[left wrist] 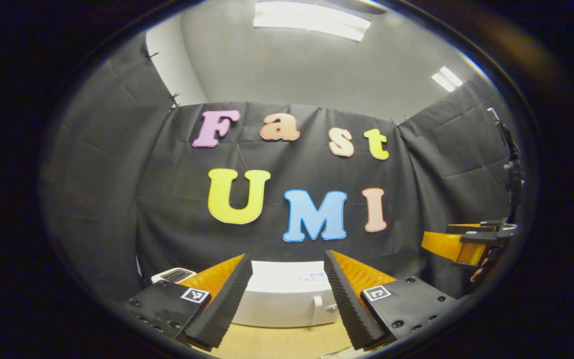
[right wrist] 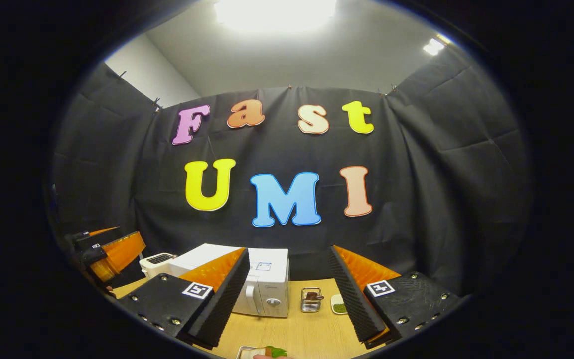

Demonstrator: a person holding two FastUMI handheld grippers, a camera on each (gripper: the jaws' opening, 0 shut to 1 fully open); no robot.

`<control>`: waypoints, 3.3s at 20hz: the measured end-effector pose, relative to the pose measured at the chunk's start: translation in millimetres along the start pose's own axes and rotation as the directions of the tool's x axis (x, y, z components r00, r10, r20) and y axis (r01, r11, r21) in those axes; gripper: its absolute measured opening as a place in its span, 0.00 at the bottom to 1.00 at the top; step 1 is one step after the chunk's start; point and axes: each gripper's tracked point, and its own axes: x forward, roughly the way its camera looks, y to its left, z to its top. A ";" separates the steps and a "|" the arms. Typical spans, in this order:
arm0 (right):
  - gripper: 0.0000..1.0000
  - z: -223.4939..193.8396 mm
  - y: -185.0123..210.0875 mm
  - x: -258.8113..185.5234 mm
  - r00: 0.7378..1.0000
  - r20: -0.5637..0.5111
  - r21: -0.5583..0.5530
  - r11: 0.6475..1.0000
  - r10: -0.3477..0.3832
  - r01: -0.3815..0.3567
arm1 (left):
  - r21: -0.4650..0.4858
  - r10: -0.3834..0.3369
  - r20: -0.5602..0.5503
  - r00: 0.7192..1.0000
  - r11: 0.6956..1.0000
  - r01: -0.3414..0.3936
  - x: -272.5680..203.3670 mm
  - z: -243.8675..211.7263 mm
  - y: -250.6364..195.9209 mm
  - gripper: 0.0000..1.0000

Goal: Open the microwave oven with the left hand, put the food in, and close the microwave oven.

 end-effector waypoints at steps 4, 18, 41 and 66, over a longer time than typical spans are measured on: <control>0.96 -7.2 -4.9 -0.7 1.000 -0.022 0.008 1.000 -0.005 0.005 | -0.001 -0.031 -0.034 0.999 1.000 0.031 7.3 -19.9 -17.6 0.98; 0.96 -26.7 -51.3 -2.5 0.995 -0.073 -0.016 0.997 -0.074 0.073 | 0.000 -0.138 -0.292 0.946 0.990 0.144 120.7 -214.8 -85.9 0.96; 0.96 -52.5 -130.4 23.8 0.970 -0.147 -0.039 0.981 -0.194 0.190 | -0.009 -0.173 -0.551 0.817 0.980 0.201 192.0 -366.5 -100.5 0.32; 0.96 -74.5 -54.2 36.1 0.979 -0.202 0.033 0.999 0.018 -0.012 | -0.100 -0.389 -0.608 0.692 0.902 0.420 38.0 -339.4 -54.8 0.10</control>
